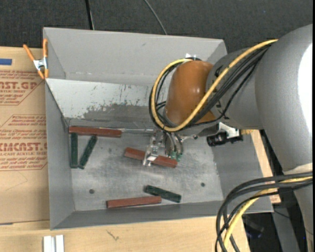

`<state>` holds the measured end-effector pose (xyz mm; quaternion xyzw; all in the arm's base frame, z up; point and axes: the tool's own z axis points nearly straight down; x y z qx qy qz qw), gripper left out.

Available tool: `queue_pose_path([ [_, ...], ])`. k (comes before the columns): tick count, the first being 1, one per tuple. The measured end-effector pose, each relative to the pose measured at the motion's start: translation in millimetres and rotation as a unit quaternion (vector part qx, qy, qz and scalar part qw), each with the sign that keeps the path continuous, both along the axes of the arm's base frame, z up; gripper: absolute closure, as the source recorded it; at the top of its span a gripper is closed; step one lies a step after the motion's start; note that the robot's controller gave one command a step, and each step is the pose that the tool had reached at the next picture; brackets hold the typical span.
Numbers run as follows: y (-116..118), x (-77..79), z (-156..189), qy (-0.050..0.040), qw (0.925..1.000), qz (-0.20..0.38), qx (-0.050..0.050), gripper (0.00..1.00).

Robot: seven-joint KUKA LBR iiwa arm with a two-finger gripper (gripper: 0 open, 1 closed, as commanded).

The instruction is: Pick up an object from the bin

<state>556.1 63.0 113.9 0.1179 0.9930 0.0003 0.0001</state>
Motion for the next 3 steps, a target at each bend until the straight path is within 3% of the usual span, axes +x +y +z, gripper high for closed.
queue_pose_path([
  [3, 0, 1.1, 24, -0.0015, 1.0, 0.0, 0.0, 1.0],
])
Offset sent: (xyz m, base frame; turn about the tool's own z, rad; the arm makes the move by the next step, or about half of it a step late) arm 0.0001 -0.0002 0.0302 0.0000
